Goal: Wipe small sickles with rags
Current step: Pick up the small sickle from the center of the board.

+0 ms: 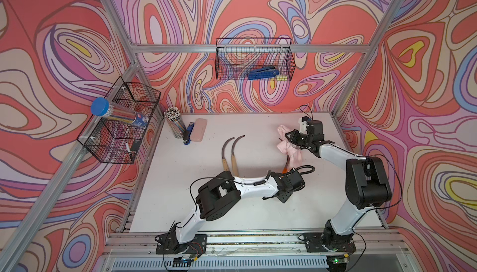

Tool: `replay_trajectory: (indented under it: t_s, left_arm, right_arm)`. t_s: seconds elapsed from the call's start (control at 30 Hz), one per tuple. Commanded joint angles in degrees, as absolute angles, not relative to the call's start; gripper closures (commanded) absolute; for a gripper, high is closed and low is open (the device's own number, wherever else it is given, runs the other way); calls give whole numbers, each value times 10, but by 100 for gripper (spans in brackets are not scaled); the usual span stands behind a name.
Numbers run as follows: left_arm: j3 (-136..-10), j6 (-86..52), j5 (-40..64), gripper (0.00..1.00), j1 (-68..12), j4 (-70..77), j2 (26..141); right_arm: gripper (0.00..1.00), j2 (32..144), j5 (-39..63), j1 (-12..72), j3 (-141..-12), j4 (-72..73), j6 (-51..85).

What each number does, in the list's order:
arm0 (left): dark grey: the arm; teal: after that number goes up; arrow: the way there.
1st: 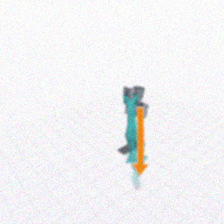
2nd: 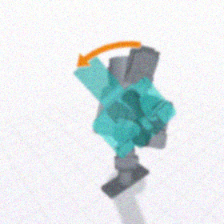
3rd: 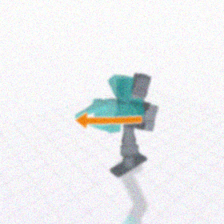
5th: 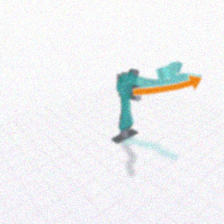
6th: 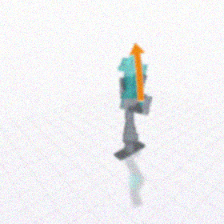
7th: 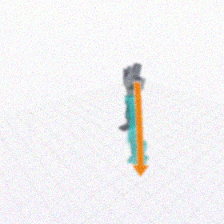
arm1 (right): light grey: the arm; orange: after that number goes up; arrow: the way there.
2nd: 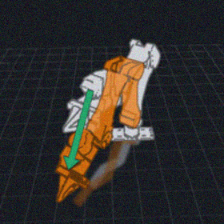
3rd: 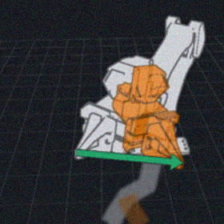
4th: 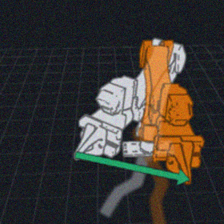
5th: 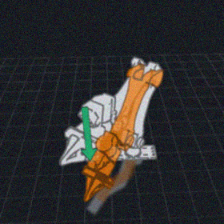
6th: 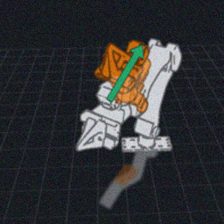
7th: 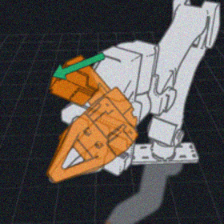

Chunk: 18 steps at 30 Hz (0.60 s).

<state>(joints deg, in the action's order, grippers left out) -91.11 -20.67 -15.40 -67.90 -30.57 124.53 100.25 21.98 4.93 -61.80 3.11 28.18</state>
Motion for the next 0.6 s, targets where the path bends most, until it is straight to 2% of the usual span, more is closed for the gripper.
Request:
replay_trajectory:
  t_s: [0.0, 0.1, 0.33, 0.57]
  left_arm:
    - [-919, -203, -186, 41, -679, -351, 1270]
    - [-922, -203, -192, 45, -682, -357, 1277]
    - [-910, -202, -192, 65, -683, -354, 1278]
    - [-888, -207, -186, 76, -683, -333, 1266]
  right_arm:
    - [100, 1009, 226, 51, -617, 41, 283]
    - [100, 1010, 229, 52, -617, 42, 283]
    - [100, 1011, 229, 52, -617, 42, 282]
    - [100, 1005, 237, 51, -613, 45, 282]
